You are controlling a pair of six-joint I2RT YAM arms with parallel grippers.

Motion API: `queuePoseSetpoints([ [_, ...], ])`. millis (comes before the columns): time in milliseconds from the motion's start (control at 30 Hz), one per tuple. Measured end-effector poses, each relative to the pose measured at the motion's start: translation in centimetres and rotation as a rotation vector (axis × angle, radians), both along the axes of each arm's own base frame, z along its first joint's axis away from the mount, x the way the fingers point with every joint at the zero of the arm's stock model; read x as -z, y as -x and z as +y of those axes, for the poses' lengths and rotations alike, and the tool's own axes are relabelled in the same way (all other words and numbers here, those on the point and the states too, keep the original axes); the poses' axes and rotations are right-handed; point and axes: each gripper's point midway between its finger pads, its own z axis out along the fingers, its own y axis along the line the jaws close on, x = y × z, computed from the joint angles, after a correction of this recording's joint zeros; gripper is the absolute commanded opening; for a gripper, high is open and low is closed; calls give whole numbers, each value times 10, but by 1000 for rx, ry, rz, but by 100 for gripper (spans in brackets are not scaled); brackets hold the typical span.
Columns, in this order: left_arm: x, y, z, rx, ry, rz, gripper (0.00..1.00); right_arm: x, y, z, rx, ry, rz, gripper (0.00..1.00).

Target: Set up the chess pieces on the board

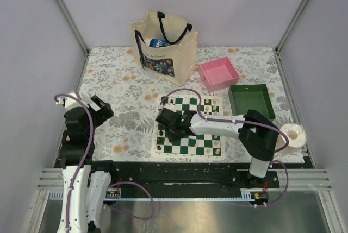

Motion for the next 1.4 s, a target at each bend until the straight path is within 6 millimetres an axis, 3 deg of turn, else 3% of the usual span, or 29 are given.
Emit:
queuePoseSetpoints([
  [700, 0, 0, 1, -4, 0, 0, 99, 17, -1, 13, -14, 24, 22, 18],
  [1133, 0, 0, 1, -3, 1, -1, 99, 14, -3, 19, -18, 2, 18, 18],
  [1400, 0, 0, 1, -3, 1, -1, 99, 17, -3, 18, -21, 11, 20, 26],
])
